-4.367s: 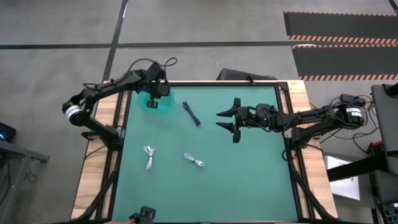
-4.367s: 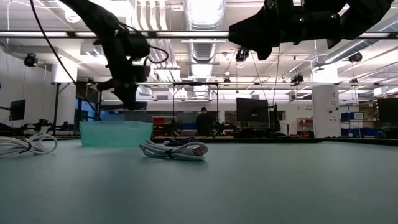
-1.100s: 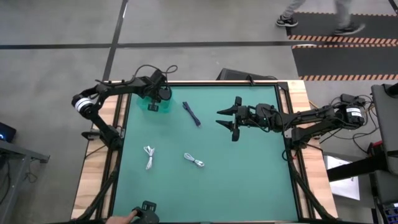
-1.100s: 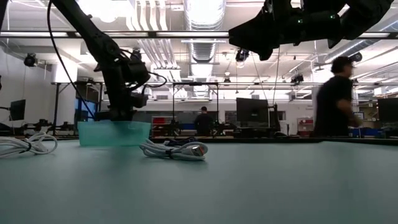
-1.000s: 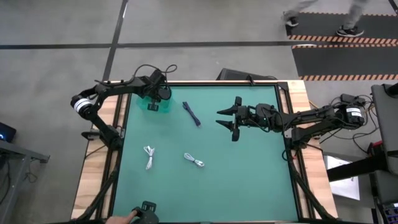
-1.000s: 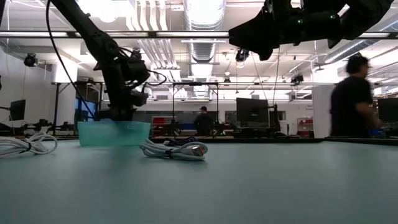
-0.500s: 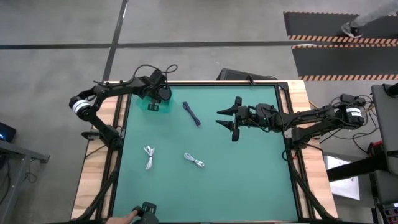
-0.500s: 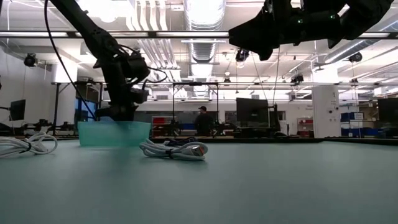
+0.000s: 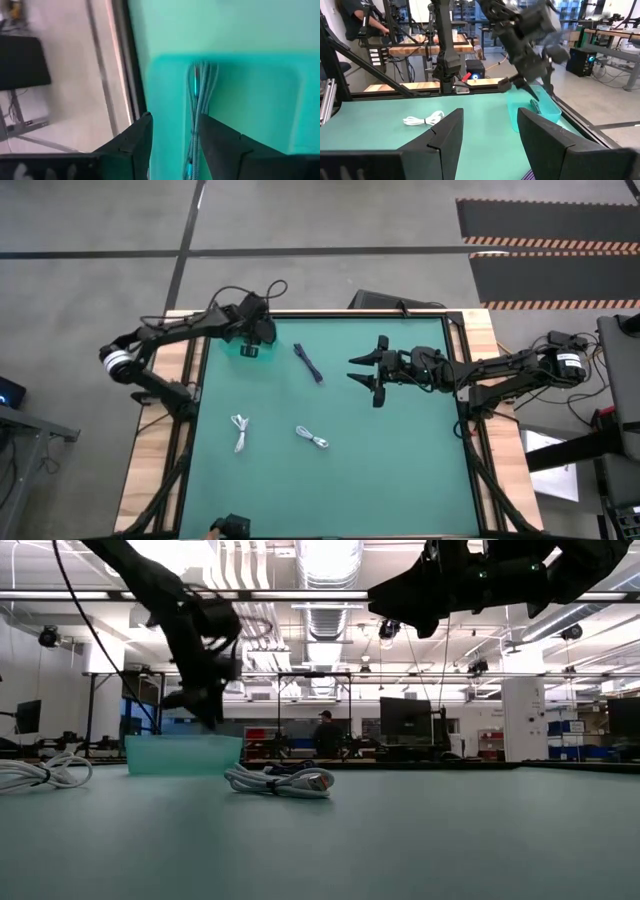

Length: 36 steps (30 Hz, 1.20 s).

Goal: Pick and place USB-C Cables
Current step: Put the right white charger cable into the blue bin

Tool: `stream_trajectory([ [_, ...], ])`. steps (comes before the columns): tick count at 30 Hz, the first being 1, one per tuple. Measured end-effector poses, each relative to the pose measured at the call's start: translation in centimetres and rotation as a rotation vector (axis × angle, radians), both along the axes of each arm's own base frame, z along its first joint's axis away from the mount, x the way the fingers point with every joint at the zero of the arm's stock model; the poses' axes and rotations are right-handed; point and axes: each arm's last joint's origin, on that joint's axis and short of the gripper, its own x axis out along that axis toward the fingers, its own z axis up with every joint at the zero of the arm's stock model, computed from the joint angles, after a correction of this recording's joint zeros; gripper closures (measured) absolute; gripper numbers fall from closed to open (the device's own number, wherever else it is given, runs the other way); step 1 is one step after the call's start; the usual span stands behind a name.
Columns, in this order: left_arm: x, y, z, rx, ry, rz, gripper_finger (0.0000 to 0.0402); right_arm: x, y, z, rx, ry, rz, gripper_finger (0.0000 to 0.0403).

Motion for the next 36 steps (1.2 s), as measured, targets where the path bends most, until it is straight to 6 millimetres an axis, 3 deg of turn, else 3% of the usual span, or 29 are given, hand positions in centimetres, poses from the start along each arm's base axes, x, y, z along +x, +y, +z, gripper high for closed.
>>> stream_trajectory([
  [10,1.1,-6.1,4.9,-0.132,-0.515,0.263,0.026,0.0,0.0,0.0,0.0,0.0,0.0,0.0227],
  [17,1.6,-10.3,6.1,-0.427,-0.803,0.489,0.026,0.2,0.0,0.6,-0.011,-0.017,0.0,0.0232],
  [22,2.1,-14.0,4.8,-0.69,-0.788,0.499,0.026,0.2,0.0,0.6,-0.022,-0.016,0.001,0.0232],
  [28,2.5,-18.6,3.4,-0.785,-0.673,0.385,0.026,0.2,0.0,0.6,-0.023,-0.016,0.001,0.0234],
  [36,2.9,-22.7,2.6,-0.997,-0.605,0.486,0.026,0.2,0.0,0.6,-0.034,-0.016,0.001,0.0237],
])
